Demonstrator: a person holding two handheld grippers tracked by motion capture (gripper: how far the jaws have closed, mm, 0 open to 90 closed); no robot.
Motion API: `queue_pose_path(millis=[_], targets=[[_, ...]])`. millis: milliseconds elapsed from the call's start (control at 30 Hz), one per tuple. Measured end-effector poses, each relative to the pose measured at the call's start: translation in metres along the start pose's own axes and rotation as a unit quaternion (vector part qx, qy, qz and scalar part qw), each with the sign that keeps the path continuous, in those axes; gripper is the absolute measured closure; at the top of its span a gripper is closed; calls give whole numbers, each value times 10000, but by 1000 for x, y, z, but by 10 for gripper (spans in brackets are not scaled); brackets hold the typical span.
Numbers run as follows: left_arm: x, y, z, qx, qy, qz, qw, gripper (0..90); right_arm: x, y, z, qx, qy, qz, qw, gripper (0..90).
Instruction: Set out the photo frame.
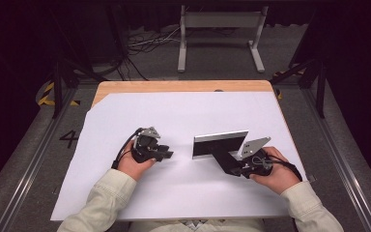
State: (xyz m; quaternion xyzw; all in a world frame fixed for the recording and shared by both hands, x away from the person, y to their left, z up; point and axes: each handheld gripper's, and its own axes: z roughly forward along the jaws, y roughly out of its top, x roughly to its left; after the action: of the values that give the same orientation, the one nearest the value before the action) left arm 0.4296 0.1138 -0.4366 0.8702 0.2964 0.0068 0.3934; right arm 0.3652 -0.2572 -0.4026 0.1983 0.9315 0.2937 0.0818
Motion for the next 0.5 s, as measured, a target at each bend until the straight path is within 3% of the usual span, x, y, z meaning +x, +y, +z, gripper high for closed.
queue_pose_path(millis=[500], targets=[[-1,2,2,-7,-9,15,10000,652,3,-1,-12,-143,-64,43,9999,679]])
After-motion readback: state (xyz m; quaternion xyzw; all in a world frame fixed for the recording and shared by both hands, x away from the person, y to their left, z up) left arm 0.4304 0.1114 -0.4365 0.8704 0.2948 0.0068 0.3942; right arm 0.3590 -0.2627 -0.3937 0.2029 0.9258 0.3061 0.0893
